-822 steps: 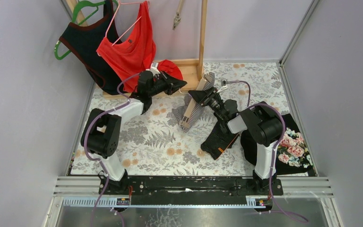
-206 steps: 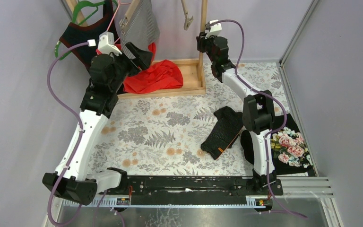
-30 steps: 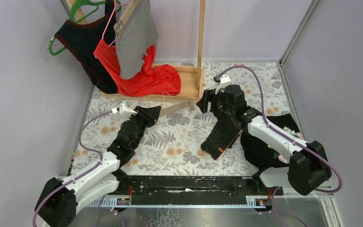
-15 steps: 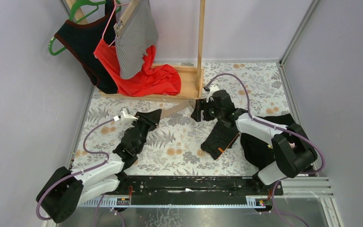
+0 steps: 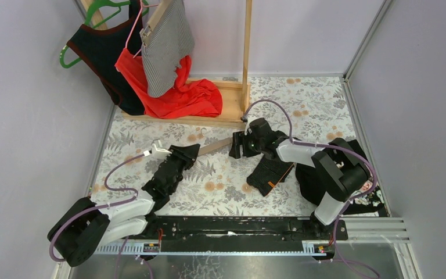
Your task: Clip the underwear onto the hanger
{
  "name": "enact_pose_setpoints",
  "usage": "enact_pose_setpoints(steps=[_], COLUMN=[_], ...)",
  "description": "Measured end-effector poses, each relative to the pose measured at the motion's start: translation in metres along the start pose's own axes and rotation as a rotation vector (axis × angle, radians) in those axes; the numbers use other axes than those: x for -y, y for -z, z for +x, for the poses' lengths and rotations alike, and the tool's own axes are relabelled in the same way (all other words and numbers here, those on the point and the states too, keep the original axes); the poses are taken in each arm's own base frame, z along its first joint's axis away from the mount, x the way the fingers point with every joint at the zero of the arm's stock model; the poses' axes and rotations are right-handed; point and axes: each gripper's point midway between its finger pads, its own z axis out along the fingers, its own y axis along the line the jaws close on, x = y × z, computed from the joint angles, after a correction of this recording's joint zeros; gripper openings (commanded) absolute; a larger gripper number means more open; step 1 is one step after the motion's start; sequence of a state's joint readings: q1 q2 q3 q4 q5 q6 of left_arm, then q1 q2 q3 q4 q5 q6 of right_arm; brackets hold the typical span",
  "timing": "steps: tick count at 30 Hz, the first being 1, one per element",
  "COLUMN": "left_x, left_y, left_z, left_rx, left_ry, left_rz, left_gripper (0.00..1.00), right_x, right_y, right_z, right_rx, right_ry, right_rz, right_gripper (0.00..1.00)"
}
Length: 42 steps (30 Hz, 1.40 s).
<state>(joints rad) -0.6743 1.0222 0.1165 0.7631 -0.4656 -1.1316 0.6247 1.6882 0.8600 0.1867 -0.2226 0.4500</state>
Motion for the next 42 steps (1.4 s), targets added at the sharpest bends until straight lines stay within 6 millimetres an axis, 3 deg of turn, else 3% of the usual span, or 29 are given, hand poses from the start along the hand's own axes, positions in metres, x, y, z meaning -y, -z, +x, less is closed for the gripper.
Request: enact_pose_setpoints(steps=[4,6,11,15,22,26,33,40,42], left_x=[-0.007,-0.008,-0.010,-0.018,-0.029,-0.028,-0.029,-0.045,-0.041], left_y=[0.001,0.002,0.007,0.016,0.037,0.045,0.049,0.055,0.054], left_z=[0.010,0.016,0.033,0.049,0.072,0.081,0.095,0.126,0.133], left_rx=[-0.034,-0.053,-0.122,-0.204,-0.337,-0.395,-0.477,-0.615,-0.648], left_ry=[0.007,0.012,0.018,0.019,0.030,0.026,0.008,-0.018,-0.013], left_rz=[-0.017,-0.021,-0.020,-0.028,-0.030,-0.025,-0.050,-0.110,-0.094], left_gripper=[0.18,0.23,0.50,0.59,0.65,0.74,0.78,0.80,0.81], right_x=[-0.002,-0.007,-0.011,-0.011,-0.007,-0.005,-0.005,-0.014,-0.018], right_y=[-0.014,-0.017,-0.025,-0.027,-0.028,-0.029,-0.033,-0.035,-0.035], right_z=[0.016,0.011,0.009,0.005,0.002,-0.002,-0.009,-0.033,-0.041], right_rx=[-0.043,-0.025,-0.014,0.002,0.022,0.037,0.055,0.102,0.118], right_ry=[-0.004,-0.004,-0.011,-0.017,-0.014,-0.010,0.000,0.017,0.021], right_rz=[-0.004,-0.013,-0.023,-0.021,0.005,0.013,0.020,0.007,0.000], right_gripper=[0.76,0.77,0.77,0.77,0.77,0.77,0.78,0.78,0.79])
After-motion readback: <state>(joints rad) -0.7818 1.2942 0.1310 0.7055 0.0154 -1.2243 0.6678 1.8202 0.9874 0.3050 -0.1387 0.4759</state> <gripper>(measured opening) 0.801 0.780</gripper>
